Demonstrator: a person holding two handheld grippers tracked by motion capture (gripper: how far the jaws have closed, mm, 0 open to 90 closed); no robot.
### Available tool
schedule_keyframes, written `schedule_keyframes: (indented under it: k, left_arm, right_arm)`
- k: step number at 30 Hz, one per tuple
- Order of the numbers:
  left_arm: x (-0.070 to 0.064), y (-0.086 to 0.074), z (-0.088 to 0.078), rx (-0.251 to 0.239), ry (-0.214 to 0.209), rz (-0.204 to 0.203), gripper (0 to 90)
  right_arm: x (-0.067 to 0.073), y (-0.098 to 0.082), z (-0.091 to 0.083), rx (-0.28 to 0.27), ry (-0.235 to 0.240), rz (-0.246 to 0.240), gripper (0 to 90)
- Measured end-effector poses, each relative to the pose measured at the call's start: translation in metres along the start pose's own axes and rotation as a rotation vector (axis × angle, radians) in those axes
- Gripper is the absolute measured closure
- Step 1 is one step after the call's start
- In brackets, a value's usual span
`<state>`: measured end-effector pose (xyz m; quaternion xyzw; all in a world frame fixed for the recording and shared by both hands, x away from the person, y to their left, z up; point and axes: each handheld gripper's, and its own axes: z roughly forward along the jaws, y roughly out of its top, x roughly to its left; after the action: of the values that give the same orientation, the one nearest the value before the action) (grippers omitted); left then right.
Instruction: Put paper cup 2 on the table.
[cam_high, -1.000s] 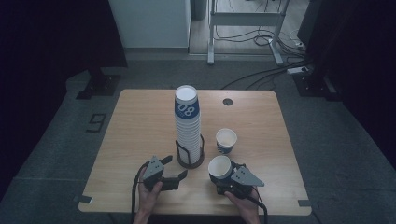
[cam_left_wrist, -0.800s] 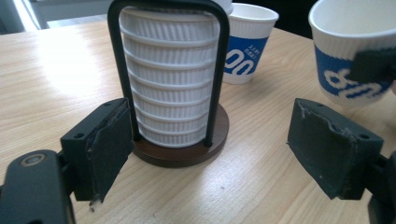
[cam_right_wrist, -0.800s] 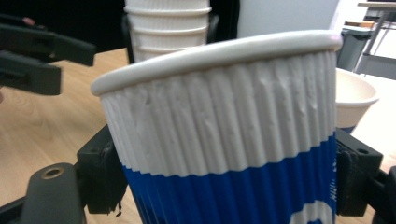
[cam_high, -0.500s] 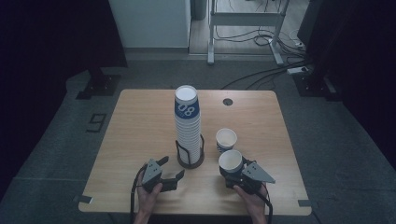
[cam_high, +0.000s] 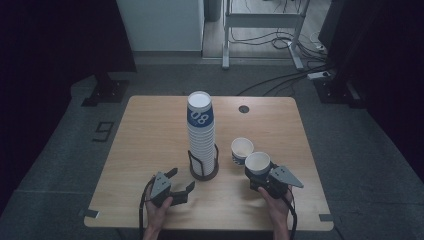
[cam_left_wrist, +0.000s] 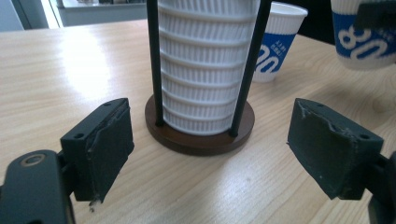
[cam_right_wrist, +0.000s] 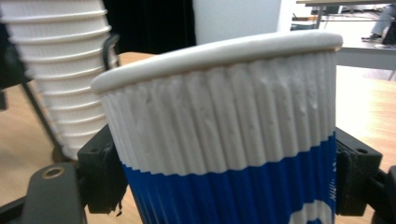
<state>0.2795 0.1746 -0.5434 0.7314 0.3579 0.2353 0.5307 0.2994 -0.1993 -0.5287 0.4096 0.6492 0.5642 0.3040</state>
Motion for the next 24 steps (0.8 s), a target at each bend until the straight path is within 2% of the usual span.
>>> schedule_keyframes:
  k: [2, 5, 6, 9, 13, 24]
  left_arm:
    - [-0.001, 0.0, 0.0, -0.009, -0.007, 0.01, 14.0]
    - [-0.002, -0.001, -0.001, -0.022, 0.013, 0.008, 14.1]
    - [-0.003, -0.002, -0.003, -0.042, 0.031, 0.007, 14.1]
    - [-0.003, -0.004, -0.007, -0.087, 0.041, -0.003, 14.1]
    - [-0.003, -0.004, -0.007, -0.085, 0.034, 0.007, 14.1]
    - [-0.002, -0.005, -0.009, -0.105, 0.031, -0.003, 14.2]
  right_arm:
    - [-0.005, 0.001, 0.002, 0.0, -0.022, 0.01, 17.1]
    - [-0.015, 0.003, 0.004, -0.013, -0.054, 0.036, 17.1]
    - [-0.016, 0.003, 0.005, -0.018, -0.056, 0.043, 17.1]
    - [-0.026, 0.003, 0.008, -0.018, -0.085, 0.065, 17.0]
    - [-0.032, -0.002, 0.015, 0.014, -0.117, 0.062, 17.0]
    - [-0.048, -0.012, 0.029, 0.055, -0.166, 0.106, 16.4]
